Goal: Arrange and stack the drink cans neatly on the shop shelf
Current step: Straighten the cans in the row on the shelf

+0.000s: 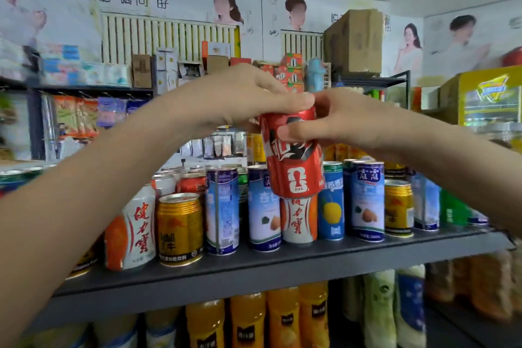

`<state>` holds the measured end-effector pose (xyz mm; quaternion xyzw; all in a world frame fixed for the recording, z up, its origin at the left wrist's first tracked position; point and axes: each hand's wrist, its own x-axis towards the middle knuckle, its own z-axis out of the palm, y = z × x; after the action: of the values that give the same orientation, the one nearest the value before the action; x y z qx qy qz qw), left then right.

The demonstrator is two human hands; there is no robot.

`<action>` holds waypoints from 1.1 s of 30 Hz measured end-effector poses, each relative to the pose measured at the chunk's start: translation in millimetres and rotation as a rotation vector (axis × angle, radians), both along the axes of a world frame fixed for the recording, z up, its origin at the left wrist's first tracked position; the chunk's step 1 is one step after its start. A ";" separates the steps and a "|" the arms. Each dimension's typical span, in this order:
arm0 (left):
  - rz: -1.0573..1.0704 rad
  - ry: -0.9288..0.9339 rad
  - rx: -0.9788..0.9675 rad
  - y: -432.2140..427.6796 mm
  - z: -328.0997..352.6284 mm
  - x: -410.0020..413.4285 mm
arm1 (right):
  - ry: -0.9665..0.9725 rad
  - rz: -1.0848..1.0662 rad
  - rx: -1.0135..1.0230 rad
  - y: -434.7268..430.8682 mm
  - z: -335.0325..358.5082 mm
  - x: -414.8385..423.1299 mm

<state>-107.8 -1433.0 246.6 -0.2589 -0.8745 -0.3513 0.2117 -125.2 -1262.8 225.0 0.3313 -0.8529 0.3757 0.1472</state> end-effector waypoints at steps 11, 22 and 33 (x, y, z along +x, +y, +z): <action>0.585 0.453 -0.262 42.3 -86.8 -31.3 | -0.108 0.025 -0.265 83.0 -41.6 -18.8; 0.798 0.546 -0.290 71.9 -158.4 -70.6 | -0.124 -0.038 -0.530 87.5 -92.9 -24.2; 0.681 0.524 -0.184 81.3 -167.9 -78.6 | -0.112 -0.113 -0.592 93.5 -112.2 -37.8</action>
<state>-186.4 -1351.7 78.7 -0.0539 -0.8544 -0.1047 0.5061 -163.0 -1169.3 112.8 0.2049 -0.7301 0.6168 0.2110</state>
